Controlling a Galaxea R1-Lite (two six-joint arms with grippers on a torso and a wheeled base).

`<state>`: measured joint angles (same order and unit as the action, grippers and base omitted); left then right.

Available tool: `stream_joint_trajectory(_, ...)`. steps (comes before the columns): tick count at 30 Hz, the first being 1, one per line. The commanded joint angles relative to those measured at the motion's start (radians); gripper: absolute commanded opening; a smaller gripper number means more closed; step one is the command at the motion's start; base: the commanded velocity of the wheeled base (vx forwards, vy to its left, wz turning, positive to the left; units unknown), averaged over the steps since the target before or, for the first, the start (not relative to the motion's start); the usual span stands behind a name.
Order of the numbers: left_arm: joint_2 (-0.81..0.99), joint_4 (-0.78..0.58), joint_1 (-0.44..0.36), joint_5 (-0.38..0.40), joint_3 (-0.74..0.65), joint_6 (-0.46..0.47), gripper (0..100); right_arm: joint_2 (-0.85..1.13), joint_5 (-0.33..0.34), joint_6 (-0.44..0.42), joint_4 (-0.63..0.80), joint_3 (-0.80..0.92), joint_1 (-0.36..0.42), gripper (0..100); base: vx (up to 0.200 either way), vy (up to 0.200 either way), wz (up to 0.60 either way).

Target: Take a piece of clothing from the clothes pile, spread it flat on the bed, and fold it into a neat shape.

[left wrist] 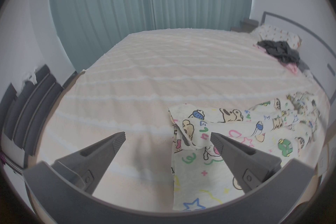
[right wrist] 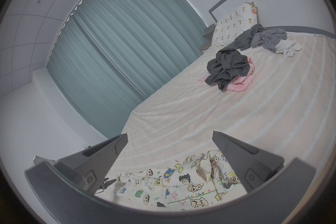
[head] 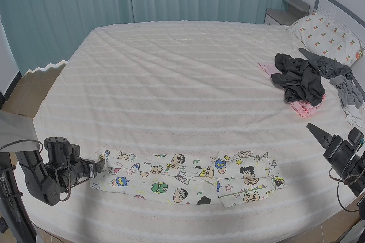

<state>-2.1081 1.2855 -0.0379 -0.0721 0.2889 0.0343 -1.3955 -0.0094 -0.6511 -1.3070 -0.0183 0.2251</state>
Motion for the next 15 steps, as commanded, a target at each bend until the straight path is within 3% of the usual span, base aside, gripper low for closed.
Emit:
stream_joint_trajectory(1,-0.039,-0.015,-0.065,-0.032,0.021,0.032,100,0.029,-0.017,0.016,0.002,0.015,0.034,100,0.000,0.000,0.00)
stream_joint_trajectory(15,-0.101,-0.015,-0.112,-0.132,0.053,0.090,100,0.026,-0.009,0.016,0.002,0.018,0.036,100,0.000,0.000,0.00)
